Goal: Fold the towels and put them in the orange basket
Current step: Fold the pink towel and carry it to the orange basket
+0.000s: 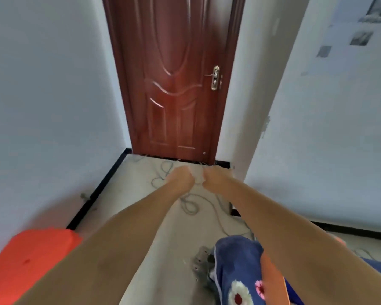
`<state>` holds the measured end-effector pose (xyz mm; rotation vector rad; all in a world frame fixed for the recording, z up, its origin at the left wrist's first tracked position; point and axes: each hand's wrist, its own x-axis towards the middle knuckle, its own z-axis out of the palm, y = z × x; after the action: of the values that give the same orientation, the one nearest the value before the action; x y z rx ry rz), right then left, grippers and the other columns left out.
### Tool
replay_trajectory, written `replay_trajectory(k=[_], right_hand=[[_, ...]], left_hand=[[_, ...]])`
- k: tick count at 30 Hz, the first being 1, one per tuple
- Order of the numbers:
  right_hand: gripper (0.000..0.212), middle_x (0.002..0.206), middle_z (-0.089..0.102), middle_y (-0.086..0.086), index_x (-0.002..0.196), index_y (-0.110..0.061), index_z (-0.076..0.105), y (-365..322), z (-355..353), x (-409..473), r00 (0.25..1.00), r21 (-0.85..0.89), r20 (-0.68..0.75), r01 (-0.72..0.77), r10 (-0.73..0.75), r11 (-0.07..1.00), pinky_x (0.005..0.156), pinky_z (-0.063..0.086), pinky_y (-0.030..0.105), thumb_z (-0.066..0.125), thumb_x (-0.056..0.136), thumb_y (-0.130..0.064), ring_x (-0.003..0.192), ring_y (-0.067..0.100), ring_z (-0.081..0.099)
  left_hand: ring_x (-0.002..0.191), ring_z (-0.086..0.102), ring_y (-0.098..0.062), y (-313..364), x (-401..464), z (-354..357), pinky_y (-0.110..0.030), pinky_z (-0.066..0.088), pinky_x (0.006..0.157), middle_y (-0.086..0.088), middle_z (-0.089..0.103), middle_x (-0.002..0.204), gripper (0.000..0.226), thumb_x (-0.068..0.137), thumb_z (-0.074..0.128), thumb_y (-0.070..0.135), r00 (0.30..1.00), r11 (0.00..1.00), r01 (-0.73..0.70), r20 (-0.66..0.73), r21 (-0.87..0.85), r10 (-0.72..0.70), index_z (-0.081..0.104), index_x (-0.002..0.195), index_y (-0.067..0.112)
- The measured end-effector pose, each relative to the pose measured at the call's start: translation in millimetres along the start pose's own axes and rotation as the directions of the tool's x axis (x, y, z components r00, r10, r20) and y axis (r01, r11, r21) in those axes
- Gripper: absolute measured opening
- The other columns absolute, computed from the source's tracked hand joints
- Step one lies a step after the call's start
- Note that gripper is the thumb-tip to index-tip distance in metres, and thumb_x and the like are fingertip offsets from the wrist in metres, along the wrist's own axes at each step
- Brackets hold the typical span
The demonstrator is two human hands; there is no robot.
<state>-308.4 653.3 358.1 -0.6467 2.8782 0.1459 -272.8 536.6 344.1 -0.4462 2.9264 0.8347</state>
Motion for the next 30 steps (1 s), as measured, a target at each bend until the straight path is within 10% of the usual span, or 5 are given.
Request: replay_trajectory(k=[11,19,30], right_hand=[[0.02,0.107,0.06,0.007,0.105,-0.012,0.06,-317.2,-7.9,-80.7,0.871,-0.026,-0.006,0.491,-0.492,0.871,0.082,0.036,0.032,0.046,0.091,-0.016,0.107,0.028,0.057],[0.026,0.117,0.061,0.004,0.111,-0.016,0.059,-518.0,7.7,-195.0,0.649,-0.115,0.013,0.756,-0.76,0.644,0.086,0.033,0.035,0.044,0.09,-0.017,0.11,0.026,0.056],[0.023,0.114,0.062,0.003,0.106,-0.013,0.059,-755.8,49.0,-429.6,-0.031,-0.166,0.203,0.984,-0.979,-0.066,0.08,0.029,0.032,0.043,0.09,-0.017,0.101,0.025,0.056]], left_hand=[[0.101,0.061,-0.031,-263.2,-197.7,-141.9,-0.032,0.047,0.077,-0.013,0.064,0.108,0.026,0.087,0.04,0.008,0.866,0.896,0.438,-0.233,-0.072,-0.442,0.064,0.098,0.005],[0.08,0.053,-0.024,-407.4,-385.7,-189.0,-0.027,0.043,0.066,-0.009,0.062,0.096,0.018,0.085,0.038,0.005,0.626,0.707,0.664,-0.337,-0.244,-0.704,0.056,0.086,0.009],[0.094,0.061,-0.027,-487.7,-715.6,-178.2,-0.028,0.047,0.075,-0.008,0.066,0.111,0.029,0.087,0.041,0.009,-0.154,0.108,0.747,-0.328,-0.656,-0.932,0.064,0.105,0.007]])
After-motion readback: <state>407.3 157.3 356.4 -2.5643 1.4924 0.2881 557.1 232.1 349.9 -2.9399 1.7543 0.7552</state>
